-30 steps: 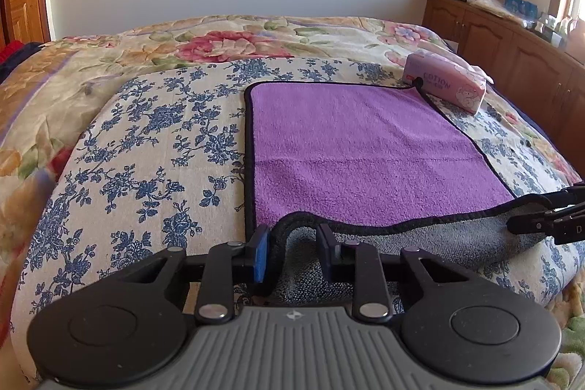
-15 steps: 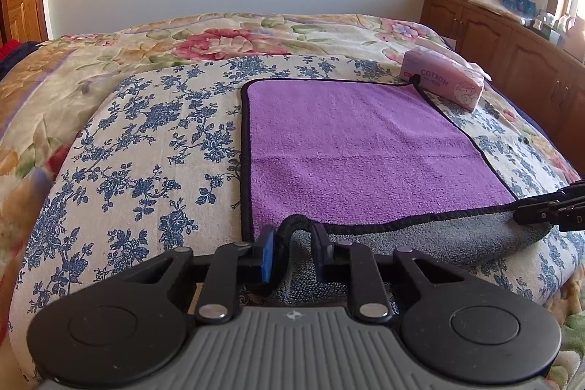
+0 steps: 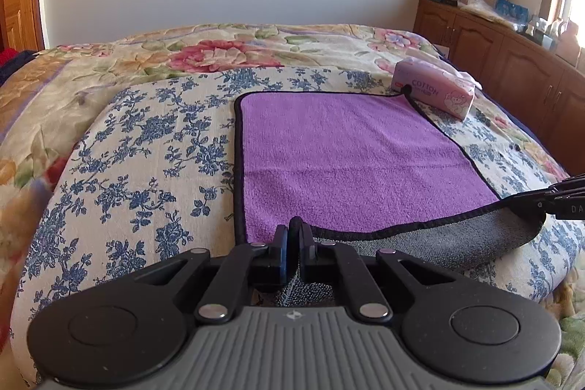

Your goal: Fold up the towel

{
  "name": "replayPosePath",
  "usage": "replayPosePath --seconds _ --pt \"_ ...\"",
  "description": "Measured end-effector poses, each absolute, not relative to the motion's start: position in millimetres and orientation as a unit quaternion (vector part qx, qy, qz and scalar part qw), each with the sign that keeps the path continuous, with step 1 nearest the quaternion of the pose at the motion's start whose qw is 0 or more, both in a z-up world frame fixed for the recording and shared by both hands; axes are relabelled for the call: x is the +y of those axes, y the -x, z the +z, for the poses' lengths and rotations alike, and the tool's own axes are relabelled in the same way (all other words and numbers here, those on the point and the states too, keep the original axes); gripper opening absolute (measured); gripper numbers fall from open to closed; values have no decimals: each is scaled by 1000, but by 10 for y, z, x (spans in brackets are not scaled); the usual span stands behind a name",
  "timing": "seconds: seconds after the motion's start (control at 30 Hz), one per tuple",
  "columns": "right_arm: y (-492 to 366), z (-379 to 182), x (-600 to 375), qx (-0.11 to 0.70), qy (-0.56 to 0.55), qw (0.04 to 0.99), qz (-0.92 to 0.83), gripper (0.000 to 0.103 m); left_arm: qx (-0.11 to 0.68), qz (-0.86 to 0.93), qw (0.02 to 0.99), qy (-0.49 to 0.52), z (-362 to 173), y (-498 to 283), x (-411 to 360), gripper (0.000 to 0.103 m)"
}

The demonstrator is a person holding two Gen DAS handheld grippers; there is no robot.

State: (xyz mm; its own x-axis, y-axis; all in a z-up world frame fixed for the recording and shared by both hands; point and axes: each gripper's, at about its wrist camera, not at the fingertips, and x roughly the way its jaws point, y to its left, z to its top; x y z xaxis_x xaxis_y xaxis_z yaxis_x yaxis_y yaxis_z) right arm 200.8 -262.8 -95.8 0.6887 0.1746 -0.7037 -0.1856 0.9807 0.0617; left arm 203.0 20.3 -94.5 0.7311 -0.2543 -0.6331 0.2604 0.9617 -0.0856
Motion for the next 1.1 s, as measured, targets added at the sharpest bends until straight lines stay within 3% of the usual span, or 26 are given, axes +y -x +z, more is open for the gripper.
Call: replayPosePath --seconds 1.1 --pt "-2325 -728 -2614 282 49 951 115 5 277 -148 949 19 -618 -2284 167 6"
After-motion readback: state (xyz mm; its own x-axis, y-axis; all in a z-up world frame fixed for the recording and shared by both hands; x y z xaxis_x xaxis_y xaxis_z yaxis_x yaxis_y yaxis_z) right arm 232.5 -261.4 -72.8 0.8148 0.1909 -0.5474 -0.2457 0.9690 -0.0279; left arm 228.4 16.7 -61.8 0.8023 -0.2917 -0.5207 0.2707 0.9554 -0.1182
